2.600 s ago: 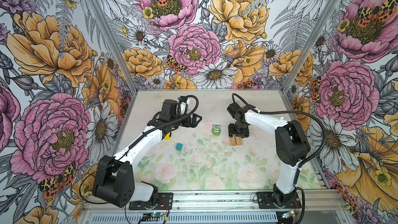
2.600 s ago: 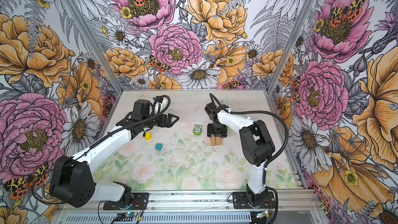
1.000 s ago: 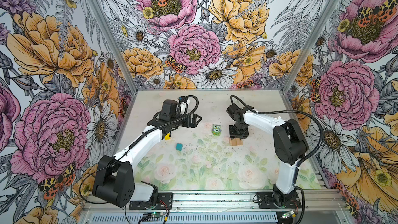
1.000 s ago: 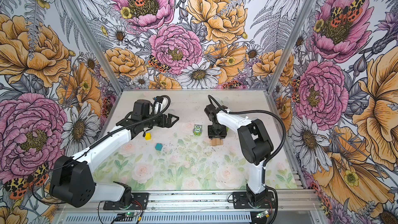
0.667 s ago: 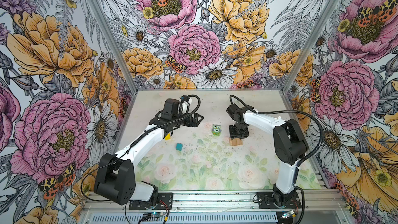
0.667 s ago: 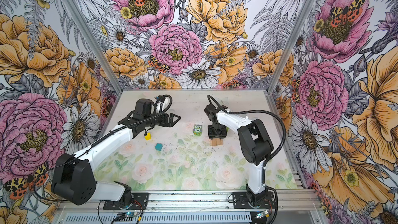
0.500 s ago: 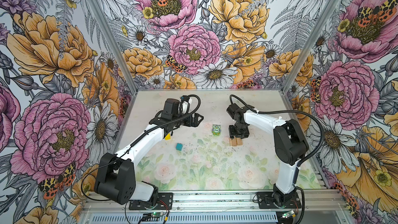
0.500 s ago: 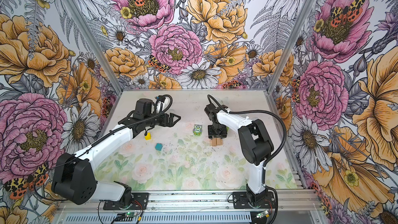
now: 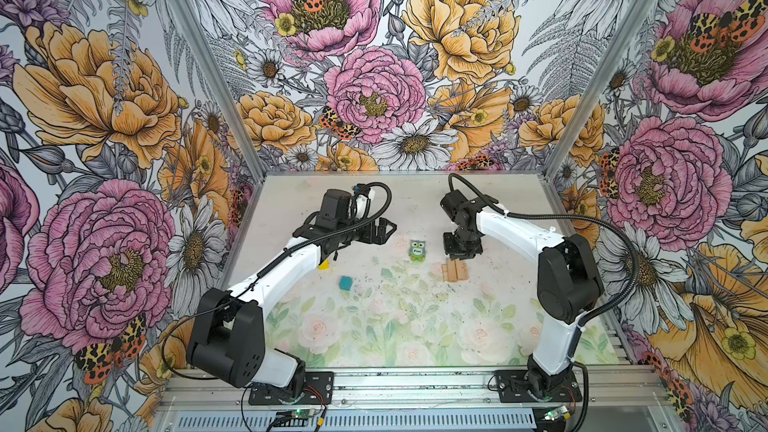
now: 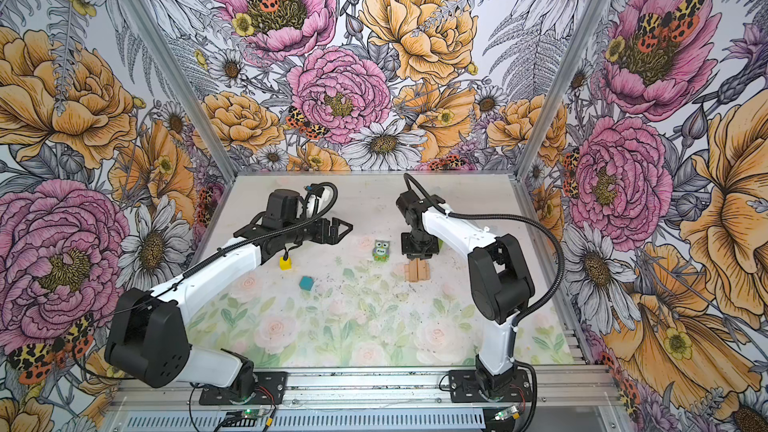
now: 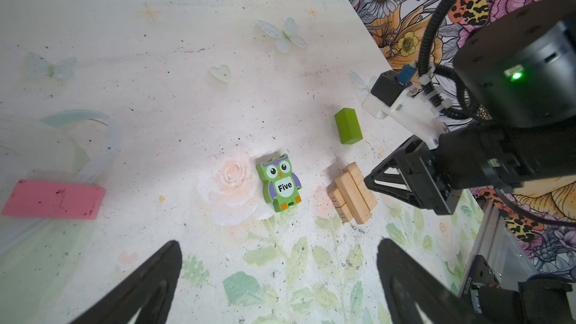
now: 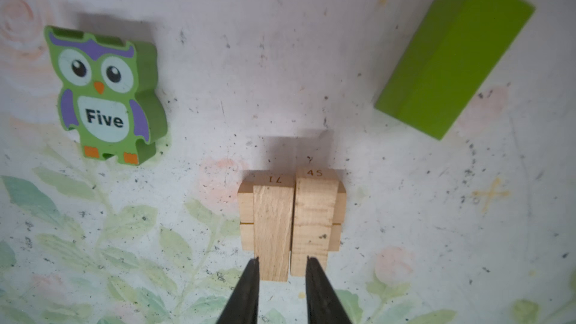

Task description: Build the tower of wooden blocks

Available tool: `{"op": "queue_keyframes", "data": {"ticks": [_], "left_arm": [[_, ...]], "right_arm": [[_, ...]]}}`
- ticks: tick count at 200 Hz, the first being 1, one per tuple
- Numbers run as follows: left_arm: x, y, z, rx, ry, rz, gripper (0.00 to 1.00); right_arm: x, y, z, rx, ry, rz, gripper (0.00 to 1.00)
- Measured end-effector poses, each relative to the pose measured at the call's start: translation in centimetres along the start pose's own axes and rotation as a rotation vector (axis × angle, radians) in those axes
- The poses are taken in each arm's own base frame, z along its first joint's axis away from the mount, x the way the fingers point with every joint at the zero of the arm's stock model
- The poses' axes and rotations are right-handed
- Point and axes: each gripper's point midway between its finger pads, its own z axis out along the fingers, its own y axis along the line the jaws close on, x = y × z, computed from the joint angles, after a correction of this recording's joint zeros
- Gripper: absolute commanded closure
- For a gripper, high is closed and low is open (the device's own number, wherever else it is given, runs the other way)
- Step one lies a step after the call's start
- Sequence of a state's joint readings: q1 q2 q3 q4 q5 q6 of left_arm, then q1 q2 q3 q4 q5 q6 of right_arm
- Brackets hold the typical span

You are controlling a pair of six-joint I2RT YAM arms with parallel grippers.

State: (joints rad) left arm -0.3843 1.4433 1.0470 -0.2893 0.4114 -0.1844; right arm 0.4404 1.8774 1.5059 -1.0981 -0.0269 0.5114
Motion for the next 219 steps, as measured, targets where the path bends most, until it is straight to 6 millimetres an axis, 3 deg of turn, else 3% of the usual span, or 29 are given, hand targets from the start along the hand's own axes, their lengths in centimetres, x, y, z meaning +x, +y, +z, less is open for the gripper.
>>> {"op": "queue_keyframes", "data": {"ticks": [26,55,83,219], "left_arm": [[-0.1,0.0,0.1,0.001,-0.004,0.001,0.01],[-0.2,-0.1,0.2,0.004,-0.006,0.004,0.01],[-0.7,-0.3,0.5,0.008,-0.012,0.009,0.01],[-1.6,-0.4,1.1,0.016,-0.026,0.019,0.01]], "right_arm": [[-2.0,-0.1,0.1,-0.006,-0.02,0.018,0.9],[-2.4,-0.8,2.0,0.013,0.02,0.035,1.0],[-2.3,-1.5,3.2,0.028,0.051,0.046,1.0],[-2.5,-2.0,3.9,0.024,0.073,0.046,1.0]]}}
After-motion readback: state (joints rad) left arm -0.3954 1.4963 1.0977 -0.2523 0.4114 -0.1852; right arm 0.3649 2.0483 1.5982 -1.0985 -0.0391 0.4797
